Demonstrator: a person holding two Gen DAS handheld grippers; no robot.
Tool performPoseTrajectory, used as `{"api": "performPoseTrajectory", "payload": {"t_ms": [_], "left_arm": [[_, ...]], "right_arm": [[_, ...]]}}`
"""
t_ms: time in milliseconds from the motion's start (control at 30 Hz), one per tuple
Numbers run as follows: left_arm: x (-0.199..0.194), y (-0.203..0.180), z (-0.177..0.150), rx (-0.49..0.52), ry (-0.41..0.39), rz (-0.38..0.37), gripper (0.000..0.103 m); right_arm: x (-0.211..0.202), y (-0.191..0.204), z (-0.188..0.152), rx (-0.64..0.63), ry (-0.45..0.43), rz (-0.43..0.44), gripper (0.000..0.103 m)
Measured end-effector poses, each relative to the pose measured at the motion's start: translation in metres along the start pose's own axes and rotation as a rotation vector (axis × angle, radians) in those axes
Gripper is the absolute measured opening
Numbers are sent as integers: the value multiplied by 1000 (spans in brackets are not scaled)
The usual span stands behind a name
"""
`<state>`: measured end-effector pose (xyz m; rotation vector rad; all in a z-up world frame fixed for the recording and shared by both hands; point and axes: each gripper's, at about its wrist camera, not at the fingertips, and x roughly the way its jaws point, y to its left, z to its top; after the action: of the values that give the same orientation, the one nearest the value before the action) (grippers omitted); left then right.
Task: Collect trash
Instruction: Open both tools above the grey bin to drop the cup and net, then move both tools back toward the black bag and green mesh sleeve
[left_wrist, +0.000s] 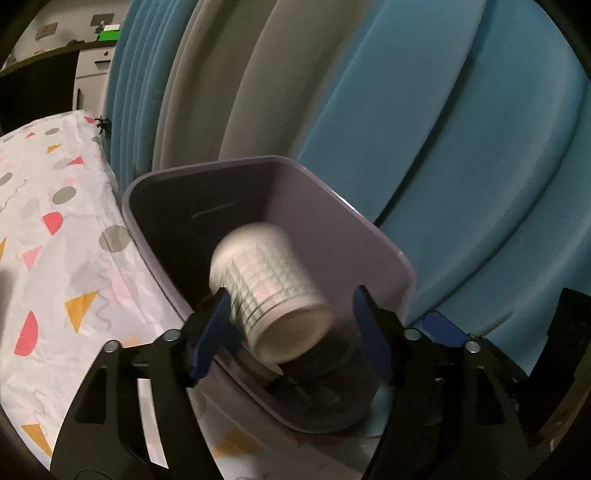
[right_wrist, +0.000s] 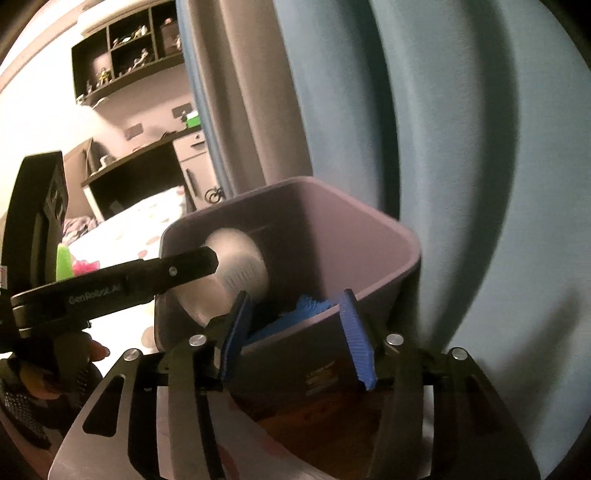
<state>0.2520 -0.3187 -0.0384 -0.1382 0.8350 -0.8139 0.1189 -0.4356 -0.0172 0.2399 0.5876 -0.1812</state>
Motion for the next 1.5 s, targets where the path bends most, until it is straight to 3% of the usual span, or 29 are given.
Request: {"api": "performPoseTrajectory", "payload": {"t_ms": [267, 500, 633, 833, 1500], "left_arm": [[-30, 1, -4, 1, -54, 45, 91], [-83, 13, -23, 4, -141, 188, 97], [-110, 27, -35, -36, -168, 244, 97], [-146, 53, -53, -89, -196, 344, 97], [-243, 142, -90, -209, -302, 588, 97]], "right_arm": [[-15, 2, 2, 6, -49, 6, 54], [-31, 8, -1, 25, -98, 13, 73], [-34, 16, -2, 29, -112, 13, 82], [-40, 34, -3, 14, -122, 35, 85], [-26, 134, -14, -99, -70, 169, 86]]}}
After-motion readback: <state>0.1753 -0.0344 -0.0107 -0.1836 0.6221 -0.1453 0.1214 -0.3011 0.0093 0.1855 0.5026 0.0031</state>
